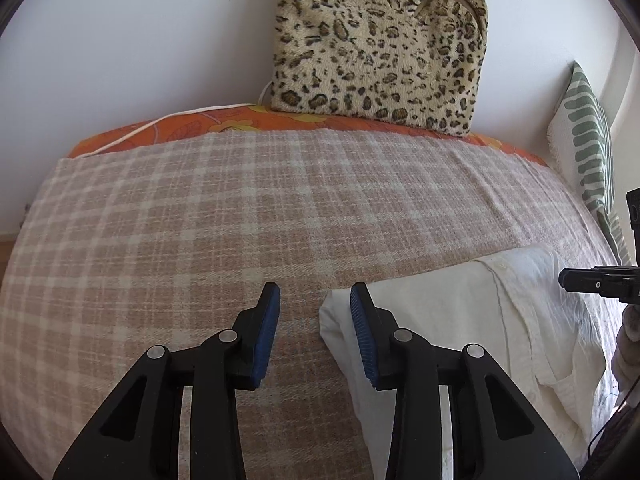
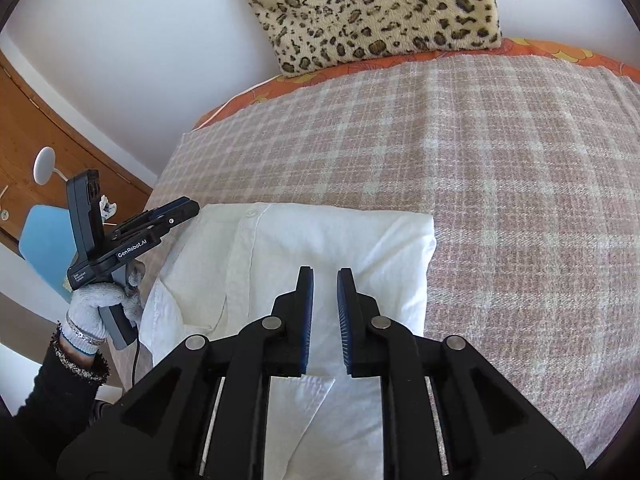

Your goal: Fold small clothes

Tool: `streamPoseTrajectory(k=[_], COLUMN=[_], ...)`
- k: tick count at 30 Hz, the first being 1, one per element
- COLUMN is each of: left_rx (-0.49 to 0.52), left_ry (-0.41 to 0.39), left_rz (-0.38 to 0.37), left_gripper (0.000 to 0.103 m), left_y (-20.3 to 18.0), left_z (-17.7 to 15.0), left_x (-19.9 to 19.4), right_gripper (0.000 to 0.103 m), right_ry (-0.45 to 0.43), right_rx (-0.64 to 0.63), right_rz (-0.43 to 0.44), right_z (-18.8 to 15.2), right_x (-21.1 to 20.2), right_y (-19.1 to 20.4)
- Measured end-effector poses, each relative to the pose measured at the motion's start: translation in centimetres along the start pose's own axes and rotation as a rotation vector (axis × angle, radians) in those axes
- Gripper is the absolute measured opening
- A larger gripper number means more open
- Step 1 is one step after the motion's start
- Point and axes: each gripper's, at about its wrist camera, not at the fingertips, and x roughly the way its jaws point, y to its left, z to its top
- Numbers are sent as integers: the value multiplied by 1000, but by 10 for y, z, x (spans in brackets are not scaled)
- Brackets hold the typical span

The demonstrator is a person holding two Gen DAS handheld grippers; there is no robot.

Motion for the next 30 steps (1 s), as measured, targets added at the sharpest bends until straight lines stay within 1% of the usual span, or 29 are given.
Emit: streamPoseTrajectory(k=[1, 2, 4, 5, 7, 9, 10, 12, 13, 14, 16, 19, 23, 27, 30], left_rx=[-11, -28, -75, -100, -146, -200, -236, -310, -338, -362, -392, -404, -415, -396, -414], left_ry=[-3, -6, -7, -3, -1, 1, 4, 20, 27, 33, 39, 58, 101, 105, 124], left_rz=[21, 32, 19, 0, -49, -120, -166, -261, -300, -330, -366, -383, -384, -384, -406], left_gripper=[35, 35, 34, 34, 34, 35, 35, 43, 45, 45, 45, 46, 46, 46, 47], left_y=[7, 15, 29, 34, 41, 44, 46, 48, 48, 47, 45, 40, 38, 32, 31], left_z=[-1, -2, -7, -11, -17, -23, -25, -28, -30, -31, -32, -33, -36, -34, -33], left_x=[-4, -8, -17, -22, -31, -38, -41, -42, -42, -42, -40, -35, -25, -21, -10], right_gripper=[29, 34, 43, 44, 54, 60, 60, 61, 63, 64, 67, 70, 70, 70, 70], right_ry=[-13, -23, -36, -36, -36, -36, -32, -23, -18, -13, -7, -1, 22, 40, 64], right_rx=[7, 10, 10, 9, 21, 49, 65, 96, 115, 136, 175, 227, 260, 261, 282], right_rz=[-1, -4, -15, -20, -26, -22, -16, -4, 6, 19, 45, 87, 111, 147, 203], right_z=[-2, -4, -9, -13, -22, -31, -36, -43, -46, -49, -57, -68, -86, -100, -112], right_x=[-8, -14, -25, -29, -36, -39, -42, -43, -43, -44, -45, -45, -41, -37, -27], right_y=[-2, -4, -7, -9, -15, -22, -26, -33, -37, -40, -47, -55, -60, -55, -50])
